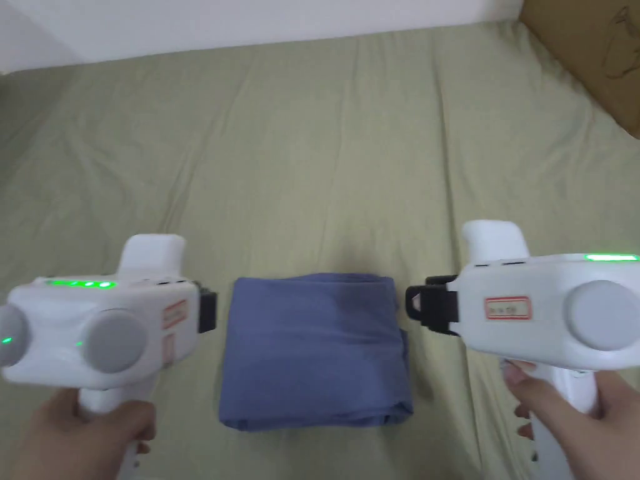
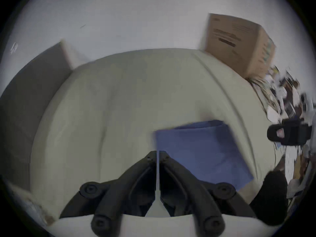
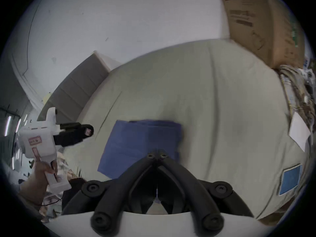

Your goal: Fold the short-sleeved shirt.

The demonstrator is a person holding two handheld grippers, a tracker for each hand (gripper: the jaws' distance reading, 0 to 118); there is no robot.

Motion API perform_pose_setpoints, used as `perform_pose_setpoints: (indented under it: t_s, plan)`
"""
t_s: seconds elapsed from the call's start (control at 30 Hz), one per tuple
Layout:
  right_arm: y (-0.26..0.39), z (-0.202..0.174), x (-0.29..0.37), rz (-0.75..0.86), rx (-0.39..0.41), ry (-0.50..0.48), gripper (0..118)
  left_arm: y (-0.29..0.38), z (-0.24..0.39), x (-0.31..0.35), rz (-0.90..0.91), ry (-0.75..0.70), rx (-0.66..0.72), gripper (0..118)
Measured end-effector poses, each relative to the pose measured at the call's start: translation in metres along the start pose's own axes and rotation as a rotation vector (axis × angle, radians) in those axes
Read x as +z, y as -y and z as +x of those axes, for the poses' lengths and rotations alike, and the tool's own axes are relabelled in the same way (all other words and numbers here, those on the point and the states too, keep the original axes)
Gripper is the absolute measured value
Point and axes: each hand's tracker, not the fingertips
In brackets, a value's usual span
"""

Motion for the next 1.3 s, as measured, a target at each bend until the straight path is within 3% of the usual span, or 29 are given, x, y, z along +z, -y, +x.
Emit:
perform_pose_setpoints:
  t_s: [0.1, 0.17, 0.3, 0.37, 0.43, 0.47, 0.5, 0.53, 0.67, 1.0, 1.07, 1.13, 1.17, 1.2, 1.23, 1.27, 1.3]
  plan:
    - [-0.002, -0.018, -0.042, -0.107, 0.068, 0.084, 0, 0.016, -0.033, 0.001, -0.019, -0.074, 0.042, 2]
    - [0.000, -0.020, -0.068, -0.167, 0.072, 0.115, 0, 0.027, -0.047, 0.000, -0.036, -0.050, 0.108, 2]
    - [0.008, 0.001, -0.096, -0.237, 0.027, 0.176, 0, 0.038, -0.059, -0.014, -0.086, 0.115, 0.268, 3]
    - [0.013, 0.016, -0.095, -0.230, -0.052, 0.127, 1, 0.039, -0.060, -0.021, -0.117, 0.150, 0.297, 10]
    - [0.011, 0.022, -0.093, -0.230, -0.070, 0.129, 1, 0.037, -0.061, -0.030, -0.129, 0.157, 0.292, 28]
    - [0.009, 0.021, -0.095, -0.240, -0.056, 0.140, 1, 0.034, -0.061, -0.033, -0.130, 0.177, 0.286, 64]
    - [0.008, 0.020, -0.096, -0.248, -0.037, 0.149, 1, 0.032, -0.062, -0.040, -0.124, 0.214, 0.282, 91]
    - [0.007, 0.019, -0.094, -0.250, -0.024, 0.148, 1, 0.029, -0.063, -0.046, -0.118, 0.278, 0.277, 107]
    - [0.008, 0.019, -0.099, -0.258, -0.010, 0.153, 1, 0.026, -0.066, -0.069, -0.111, 0.682, 0.380, 118]
    - [0.006, 0.024, -0.099, -0.273, -0.009, 0.131, 1, 0.031, -0.011, -0.151, -0.390, 1.341, 0.743, 118]
    - [0.006, 0.024, -0.100, -0.277, -0.005, 0.130, 1, 0.027, 0.006, -0.158, -0.414, 1.324, 0.758, 118]
    - [0.006, 0.024, -0.100, -0.277, -0.004, 0.130, 1, 0.024, 0.009, -0.156, -0.415, 1.268, 0.658, 116]
    - [0.006, 0.025, -0.100, -0.274, -0.008, 0.128, 1, 0.023, 0.007, -0.153, -0.407, 1.232, 0.585, 106]
    - [0.007, 0.025, -0.099, -0.271, -0.013, 0.125, 1, 0.024, 0.004, -0.151, -0.395, 1.176, 0.519, 87]
    - [0.008, 0.026, -0.099, -0.266, -0.020, 0.121, 1, 0.027, 0.000, -0.149, -0.382, 1.064, 0.430, 50]
    - [0.009, 0.027, -0.098, -0.263, -0.025, 0.119, 1, 0.030, -0.004, -0.149, -0.373, 0.908, 0.347, 21]
    - [0.009, 0.028, -0.098, -0.253, -0.041, 0.100, 1, 0.033, -0.010, -0.154, -0.354, 0.776, 0.267, 21]
